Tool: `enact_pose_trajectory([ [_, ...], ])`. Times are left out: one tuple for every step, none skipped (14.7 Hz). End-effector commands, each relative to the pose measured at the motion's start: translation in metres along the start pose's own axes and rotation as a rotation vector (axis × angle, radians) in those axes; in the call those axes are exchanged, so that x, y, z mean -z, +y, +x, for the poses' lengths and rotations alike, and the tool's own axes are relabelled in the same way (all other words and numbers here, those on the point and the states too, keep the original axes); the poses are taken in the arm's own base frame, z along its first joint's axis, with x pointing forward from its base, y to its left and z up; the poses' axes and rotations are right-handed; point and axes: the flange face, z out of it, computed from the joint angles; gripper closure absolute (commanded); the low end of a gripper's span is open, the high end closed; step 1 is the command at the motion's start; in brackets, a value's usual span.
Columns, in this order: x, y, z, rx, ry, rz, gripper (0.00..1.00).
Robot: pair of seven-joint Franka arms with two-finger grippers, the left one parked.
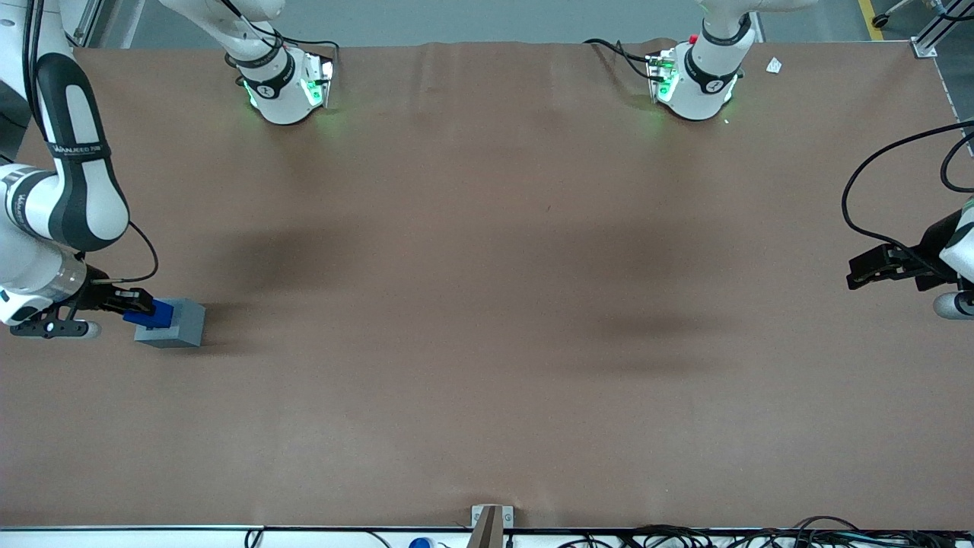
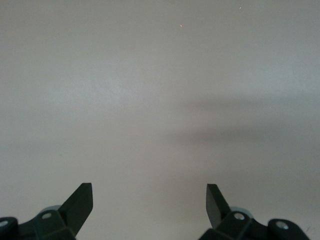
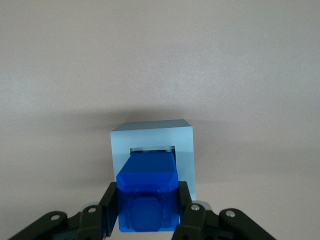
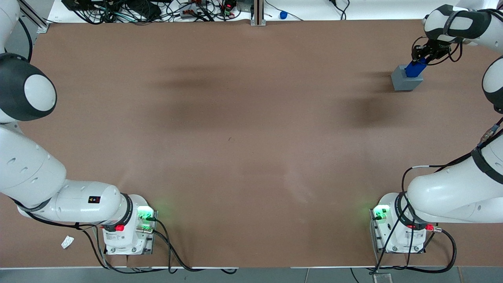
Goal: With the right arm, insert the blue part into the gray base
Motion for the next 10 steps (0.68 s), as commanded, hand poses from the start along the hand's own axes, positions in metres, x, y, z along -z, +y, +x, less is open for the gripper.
enact_pose_trajectory([
  [0.0051, -0.0004, -0.0094, -0.005, 0.018, 0.005, 0.98],
  [0.0042, 0.0005, -0.0097, -0.006, 0.016, 0.005, 0.98],
  [0.0048, -0.0003, -0.009, -0.005, 0.018, 0.004, 0.98],
  [0.0049, 0.0006, -0.0092, -0.006, 0.018, 0.004, 0.98],
  [0.0046, 0.0007, -0.0088, -0.008, 0.018, 0.004, 0.98],
  [0.0059, 0.0009, -0.0079, -0.007, 0.021, 0.005, 0.98],
  [0.0056, 0.0009, -0.0075, -0.009, 0.021, 0.004, 0.98],
  [0.0056, 0.0009, -0.0075, -0.01, 0.021, 0.005, 0.98],
  [0.0059, 0.001, -0.0068, -0.012, 0.022, 0.008, 0.98],
  [0.0067, 0.0011, -0.0061, -0.012, 0.025, 0.007, 0.98],
])
